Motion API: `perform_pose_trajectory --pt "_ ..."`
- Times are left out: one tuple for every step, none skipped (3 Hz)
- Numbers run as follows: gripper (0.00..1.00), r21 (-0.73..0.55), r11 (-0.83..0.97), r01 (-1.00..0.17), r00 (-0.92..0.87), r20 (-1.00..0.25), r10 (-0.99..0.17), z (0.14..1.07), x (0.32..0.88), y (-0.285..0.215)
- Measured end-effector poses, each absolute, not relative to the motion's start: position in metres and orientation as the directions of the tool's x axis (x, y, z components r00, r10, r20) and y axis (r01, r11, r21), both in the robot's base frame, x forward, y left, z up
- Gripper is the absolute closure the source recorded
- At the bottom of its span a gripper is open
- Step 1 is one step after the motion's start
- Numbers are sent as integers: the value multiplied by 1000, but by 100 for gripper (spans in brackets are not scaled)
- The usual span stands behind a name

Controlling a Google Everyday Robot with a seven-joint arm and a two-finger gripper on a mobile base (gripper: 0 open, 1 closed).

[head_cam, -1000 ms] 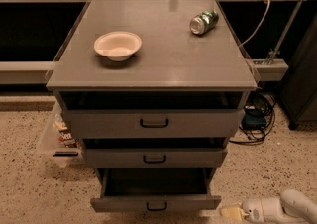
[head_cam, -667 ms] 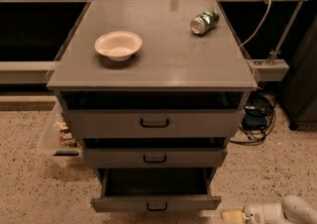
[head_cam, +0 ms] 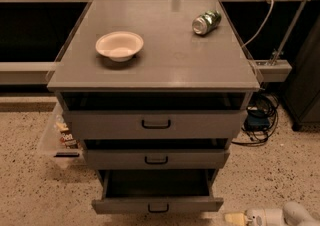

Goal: Close bottom drawer

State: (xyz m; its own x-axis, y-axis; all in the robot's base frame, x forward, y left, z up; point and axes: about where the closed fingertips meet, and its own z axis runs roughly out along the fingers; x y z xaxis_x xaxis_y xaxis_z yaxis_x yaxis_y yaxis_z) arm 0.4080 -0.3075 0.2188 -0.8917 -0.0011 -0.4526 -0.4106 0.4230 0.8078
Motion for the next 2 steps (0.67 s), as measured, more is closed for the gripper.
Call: perform_pose_trajectory --pt "100 828 420 -371 -902 -428 48 195 417 -319" --pt "100 838 410 -359 -903 -423 72 181 432 -322"
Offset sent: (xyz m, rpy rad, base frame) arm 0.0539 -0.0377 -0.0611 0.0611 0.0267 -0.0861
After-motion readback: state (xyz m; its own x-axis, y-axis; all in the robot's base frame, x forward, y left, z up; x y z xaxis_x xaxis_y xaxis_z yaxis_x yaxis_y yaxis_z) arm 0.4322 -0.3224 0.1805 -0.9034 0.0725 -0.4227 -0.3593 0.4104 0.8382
